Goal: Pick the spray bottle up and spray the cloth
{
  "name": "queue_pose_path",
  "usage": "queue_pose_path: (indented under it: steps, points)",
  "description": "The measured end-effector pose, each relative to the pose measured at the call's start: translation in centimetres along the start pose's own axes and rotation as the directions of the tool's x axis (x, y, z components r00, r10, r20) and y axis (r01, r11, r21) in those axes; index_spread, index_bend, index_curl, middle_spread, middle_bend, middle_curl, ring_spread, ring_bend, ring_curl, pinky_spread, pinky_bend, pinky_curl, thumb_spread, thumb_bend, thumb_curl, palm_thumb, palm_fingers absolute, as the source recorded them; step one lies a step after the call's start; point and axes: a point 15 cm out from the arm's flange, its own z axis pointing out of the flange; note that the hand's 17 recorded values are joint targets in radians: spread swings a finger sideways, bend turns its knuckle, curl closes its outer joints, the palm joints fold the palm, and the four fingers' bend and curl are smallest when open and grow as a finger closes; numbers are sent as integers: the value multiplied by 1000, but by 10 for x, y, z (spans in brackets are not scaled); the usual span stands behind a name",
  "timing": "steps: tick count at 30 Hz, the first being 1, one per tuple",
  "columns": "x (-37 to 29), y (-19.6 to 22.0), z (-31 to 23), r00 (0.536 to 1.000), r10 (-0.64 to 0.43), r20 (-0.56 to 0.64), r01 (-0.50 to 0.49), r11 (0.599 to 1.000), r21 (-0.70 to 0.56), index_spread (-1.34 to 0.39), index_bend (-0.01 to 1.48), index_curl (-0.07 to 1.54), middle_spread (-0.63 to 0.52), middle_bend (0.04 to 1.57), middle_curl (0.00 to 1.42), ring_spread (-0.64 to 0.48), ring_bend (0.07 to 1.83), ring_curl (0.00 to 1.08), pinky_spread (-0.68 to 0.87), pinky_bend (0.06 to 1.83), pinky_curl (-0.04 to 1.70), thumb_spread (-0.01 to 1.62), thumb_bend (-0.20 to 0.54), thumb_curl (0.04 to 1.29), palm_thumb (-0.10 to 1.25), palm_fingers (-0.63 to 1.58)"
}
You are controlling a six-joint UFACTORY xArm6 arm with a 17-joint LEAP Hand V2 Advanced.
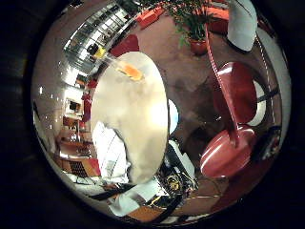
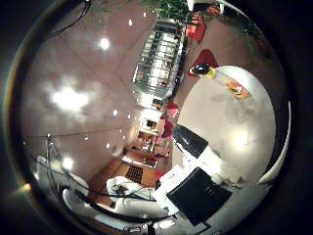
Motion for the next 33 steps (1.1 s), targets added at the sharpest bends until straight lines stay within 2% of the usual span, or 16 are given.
queue_pose_path:
  steps: [7,12,21,33]
  points:
    - [50,-4,20,997,76,18,-78,994,73,-188,146,265,119,251,366,229,333,271,377,322,323,1027,-23,362,700,164]
    - [60,-16,46,993,93,71,-100,990,101,-175,145,261,131,260,369,228,354,273,372,337,322,1034,-28,351,680,148]
    - [57,-28,98,992,80,93,-85,995,59,-166,146,257,159,250,363,226,388,280,378,369,322,1006,-31,311,571,115]
    - [34,-51,171,992,60,113,-63,998,21,-152,148,262,185,267,363,226,402,277,377,373,317,995,-27,307,553,116]
